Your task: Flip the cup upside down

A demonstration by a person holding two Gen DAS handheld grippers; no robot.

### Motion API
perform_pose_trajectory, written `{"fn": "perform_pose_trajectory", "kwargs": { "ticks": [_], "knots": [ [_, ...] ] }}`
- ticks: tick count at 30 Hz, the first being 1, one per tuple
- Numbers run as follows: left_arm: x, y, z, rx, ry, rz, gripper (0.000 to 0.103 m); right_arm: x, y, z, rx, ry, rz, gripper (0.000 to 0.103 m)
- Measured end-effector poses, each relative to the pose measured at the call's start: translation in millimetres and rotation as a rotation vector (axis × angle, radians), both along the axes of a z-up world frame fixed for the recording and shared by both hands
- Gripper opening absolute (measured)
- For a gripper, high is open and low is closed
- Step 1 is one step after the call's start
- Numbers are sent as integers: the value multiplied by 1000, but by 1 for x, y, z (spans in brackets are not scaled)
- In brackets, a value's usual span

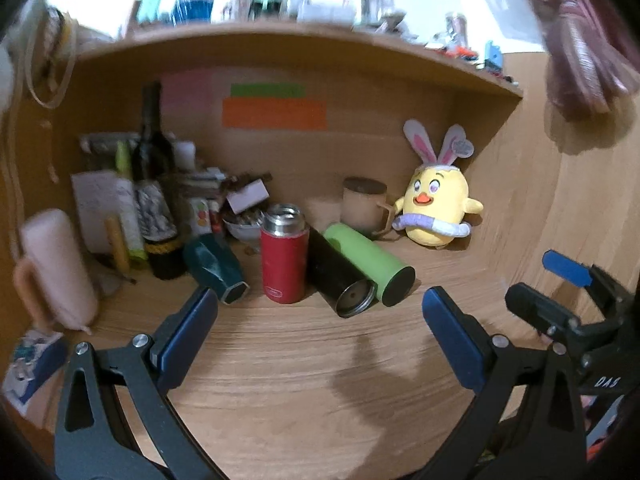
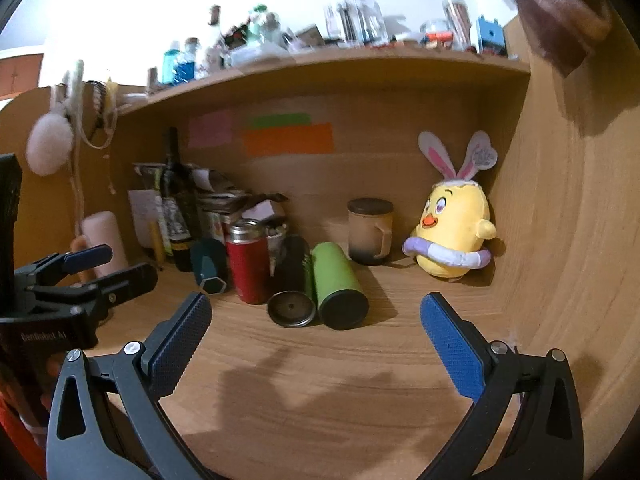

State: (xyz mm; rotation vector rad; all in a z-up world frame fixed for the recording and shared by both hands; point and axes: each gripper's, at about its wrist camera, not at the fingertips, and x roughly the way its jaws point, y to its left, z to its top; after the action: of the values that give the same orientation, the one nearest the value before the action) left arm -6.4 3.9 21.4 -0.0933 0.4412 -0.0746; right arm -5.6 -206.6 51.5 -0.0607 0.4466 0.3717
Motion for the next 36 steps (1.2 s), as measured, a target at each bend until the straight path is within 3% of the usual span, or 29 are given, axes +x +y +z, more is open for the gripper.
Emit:
{"fn": "perform_pose_trajectory", "kwargs": {
  "ticks": [4, 6, 8, 11, 19, 28, 36],
  "knots": [
    [43, 14, -7, -48, 72, 8, 103, 35, 1, -13, -9, 48, -3, 103],
    [64, 18, -12, -53, 106, 31, 96, 45, 0, -17, -16, 62, 21, 103],
    [87, 22, -19, -41, 156, 53, 76, 57, 1, -22, -22, 75, 36, 103],
    [124, 31, -33, -42, 229, 76, 72, 73, 5, -28, -37, 95, 51, 103],
    [177, 28, -49, 5, 282, 43, 64, 103, 12, -42, -56, 159, 101, 103],
    [197, 19, -50, 38, 261, 48, 61, 113, 21, -55, -54, 223, 152, 103],
    [185, 15, -51, 69, 249, 27, 60, 106, 28, -52, -75, 208, 172, 103]
  ]
}}
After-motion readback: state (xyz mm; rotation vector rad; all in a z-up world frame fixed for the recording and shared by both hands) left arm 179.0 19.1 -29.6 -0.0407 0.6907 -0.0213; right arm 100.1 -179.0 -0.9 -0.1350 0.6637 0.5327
